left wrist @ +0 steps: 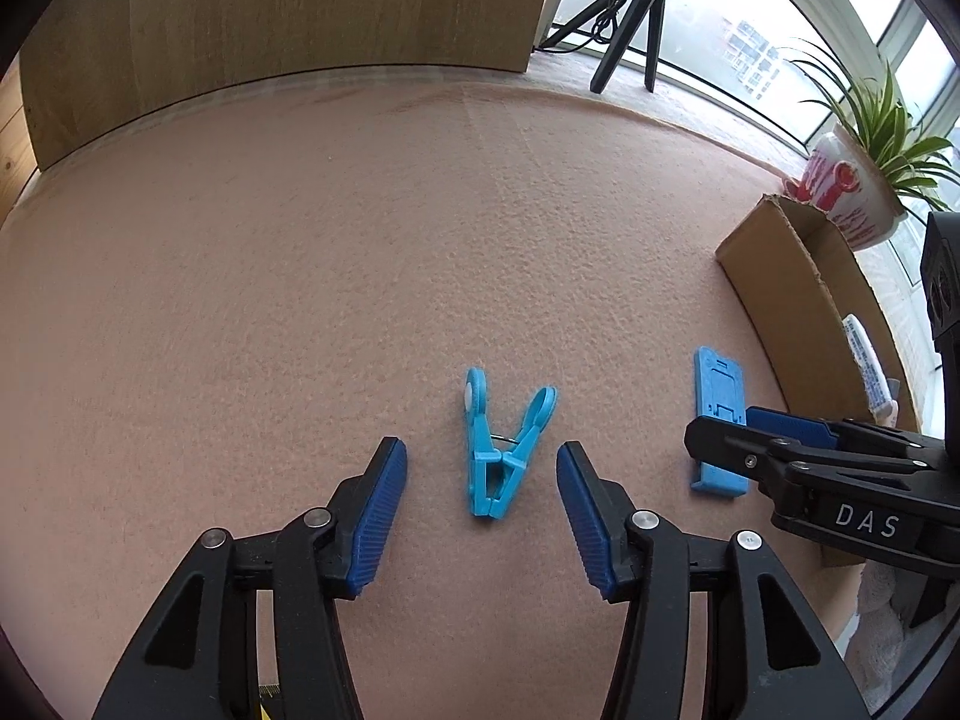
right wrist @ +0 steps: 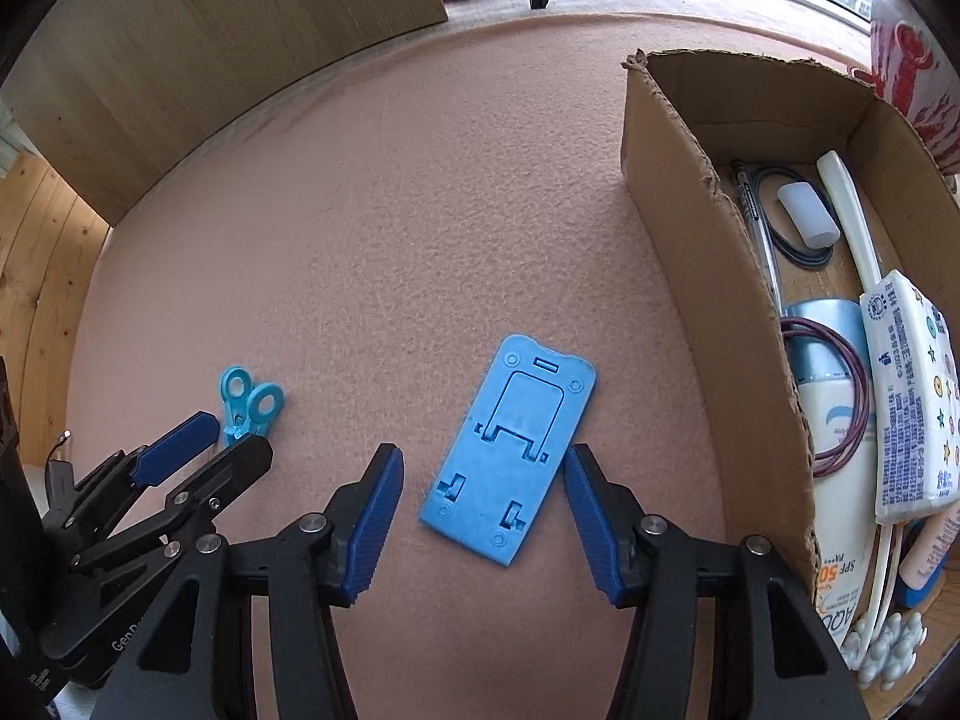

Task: Organize objects
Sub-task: 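Grasp the blue phone stand with the right gripper while the left grasps the blue clip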

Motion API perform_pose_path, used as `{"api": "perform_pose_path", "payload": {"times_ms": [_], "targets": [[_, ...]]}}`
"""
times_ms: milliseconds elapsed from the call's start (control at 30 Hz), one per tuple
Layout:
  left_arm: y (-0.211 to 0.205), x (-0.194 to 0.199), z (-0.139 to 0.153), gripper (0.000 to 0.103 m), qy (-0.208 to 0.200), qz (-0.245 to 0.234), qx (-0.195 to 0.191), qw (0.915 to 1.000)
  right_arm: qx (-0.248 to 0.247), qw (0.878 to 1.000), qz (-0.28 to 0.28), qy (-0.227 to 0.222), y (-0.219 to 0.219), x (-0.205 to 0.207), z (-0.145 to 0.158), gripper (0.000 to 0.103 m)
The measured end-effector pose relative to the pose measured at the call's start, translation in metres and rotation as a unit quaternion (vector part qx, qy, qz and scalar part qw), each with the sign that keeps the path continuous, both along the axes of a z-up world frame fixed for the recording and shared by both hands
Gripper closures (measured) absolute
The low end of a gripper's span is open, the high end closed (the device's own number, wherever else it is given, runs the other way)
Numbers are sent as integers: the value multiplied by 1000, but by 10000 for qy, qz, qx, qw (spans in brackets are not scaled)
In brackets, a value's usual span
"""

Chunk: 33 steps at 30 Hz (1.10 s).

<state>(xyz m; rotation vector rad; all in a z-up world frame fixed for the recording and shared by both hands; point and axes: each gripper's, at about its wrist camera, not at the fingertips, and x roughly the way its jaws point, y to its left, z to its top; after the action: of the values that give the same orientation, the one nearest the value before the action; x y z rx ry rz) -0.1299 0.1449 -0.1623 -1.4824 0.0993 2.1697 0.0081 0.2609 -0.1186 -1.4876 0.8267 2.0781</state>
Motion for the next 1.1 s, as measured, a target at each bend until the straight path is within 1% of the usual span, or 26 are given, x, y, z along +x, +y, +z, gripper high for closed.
{"api": "perform_pose_path", "payload": {"times_ms": [67,100,133,167,267,333,367,433,533,700,733,833,967,1100], "targets": [[0,1,0,52,28,1,-24,10000,147,9998,120,-54,-3,-5,0,59],[-1,1,0,57,53,10,-57,10000,220,9995,199,-72,-5,-8,0,61],[-1,1,-1,60,67,17,-71,10000,303,9991,275,-93,-8,-11,0,64],[-2,1,-1,61,68,24,-57,10000,374,9986,357,-118,-10,-13,-1,67],[-4,2,-1,68,69,40,-38,10000,504,9967,619,-123,-19,-16,-1,68],[-4,3,-1,76,76,26,-32,10000,585,9953,760,-102,-24,-15,-2,68],[-3,4,-2,78,77,26,-48,10000,617,9947,815,-87,-26,-13,-2,69],[-4,6,-2,83,81,37,-51,9999,612,9941,893,-56,-29,-10,-2,69],[-7,10,-2,83,12,69,66,10000,554,9938,964,14,-35,1,-3,69],[-6,21,-1,84,-2,105,141,9998,493,9939,972,140,-46,26,-4,69],[-7,23,0,84,-15,125,166,9998,469,9942,952,158,-50,24,-1,69],[-10,27,4,84,-63,208,303,9993,264,9958,829,279,-54,41,3,70],[-10,35,16,84,-9,222,432,9988,203,9960,750,437,-49,55,13,70],[-4,40,32,84,90,173,564,9982,270,9949,708,662,-47,66,34,70]]}}
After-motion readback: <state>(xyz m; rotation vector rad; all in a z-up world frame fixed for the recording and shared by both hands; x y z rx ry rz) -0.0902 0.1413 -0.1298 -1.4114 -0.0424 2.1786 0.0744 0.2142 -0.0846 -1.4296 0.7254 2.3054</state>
